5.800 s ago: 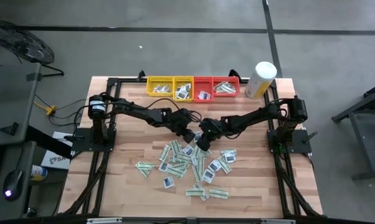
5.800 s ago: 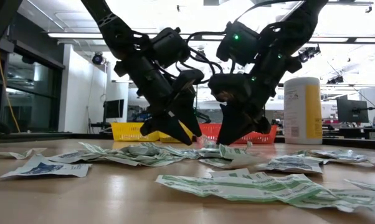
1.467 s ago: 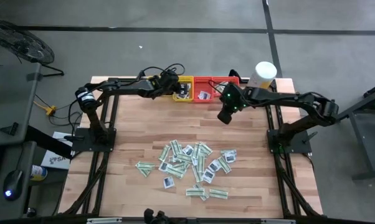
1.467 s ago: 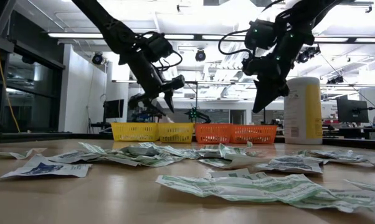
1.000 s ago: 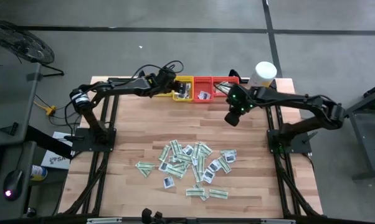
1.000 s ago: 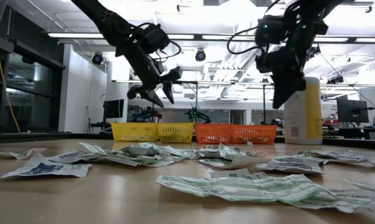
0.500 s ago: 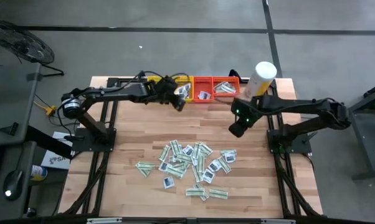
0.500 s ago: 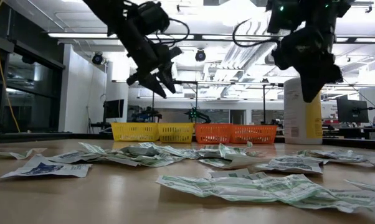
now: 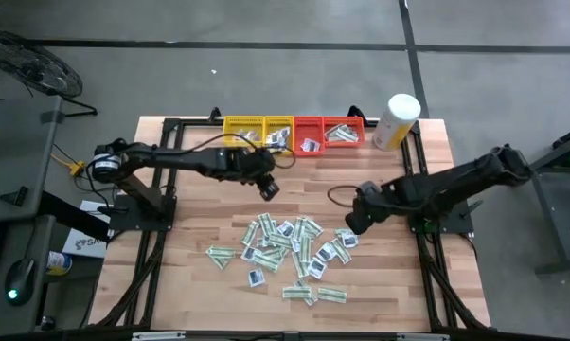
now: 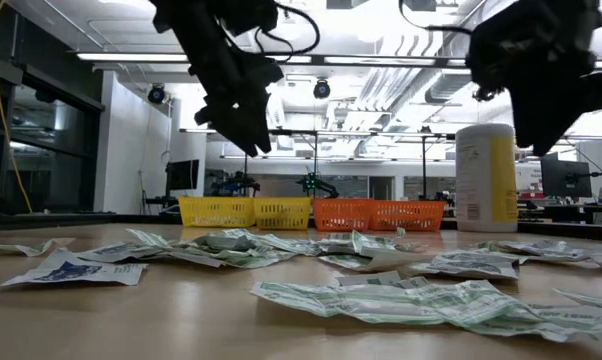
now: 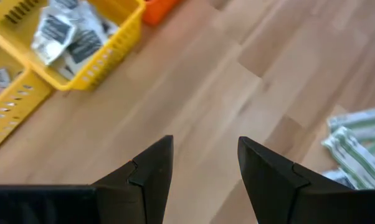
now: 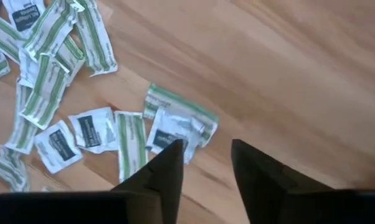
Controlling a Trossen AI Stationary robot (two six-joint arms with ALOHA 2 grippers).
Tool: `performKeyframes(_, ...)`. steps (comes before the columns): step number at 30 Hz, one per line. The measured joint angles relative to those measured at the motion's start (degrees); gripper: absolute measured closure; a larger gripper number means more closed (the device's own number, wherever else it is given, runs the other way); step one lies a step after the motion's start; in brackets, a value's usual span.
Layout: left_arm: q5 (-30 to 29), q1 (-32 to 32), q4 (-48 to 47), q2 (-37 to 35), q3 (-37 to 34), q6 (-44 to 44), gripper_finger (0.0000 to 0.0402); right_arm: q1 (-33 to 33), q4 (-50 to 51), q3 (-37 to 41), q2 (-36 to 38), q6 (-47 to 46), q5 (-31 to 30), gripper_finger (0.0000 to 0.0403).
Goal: Pick & Place First Aid Supplies
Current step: Put the gray packet into the middle yellow bin
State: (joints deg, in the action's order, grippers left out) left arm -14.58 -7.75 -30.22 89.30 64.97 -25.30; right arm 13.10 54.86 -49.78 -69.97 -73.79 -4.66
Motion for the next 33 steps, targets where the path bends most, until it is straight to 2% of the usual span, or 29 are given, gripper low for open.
performKeyframes(6,-1.49,3.07,-0.43,0.0,0.0,0.0,0.0223,6.95,-1.66,1.12,-1.1,-10.68,-2.51,0.024)
performKeyframes(9,-1.65,3.97,-0.93,0.0,0.0,-0.01,0.0223,9.4,-9.79,6.71,-1.29,-15.13,-1.85,0.0238)
performKeyframes(14,-1.63,5.52,0.8,-2.08,-1.68,-0.07,0.0223,11.89,-23.45,15.03,-1.31,-21.14,-5.24,0.0237)
performKeyframes(21,-1.34,7.86,6.62,-9.21,-11.19,-3.2,0.0223,12.4,-29.76,20.7,-1.29,-23.07,-3.24,0.0237)
performKeyframes(26,-1.44,10.8,11.74,-15.53,-19.23,-6.23,0.0223,13.53,-36.48,23.29,-1.42,-23.68,-3.17,0.0237)
performKeyframes(33,-2.66,14.87,17.74,-22.61,-28.06,-11.4,0.0223,14.6,-40.72,25.63,-2.73,-25.02,-3.26,0.0237)
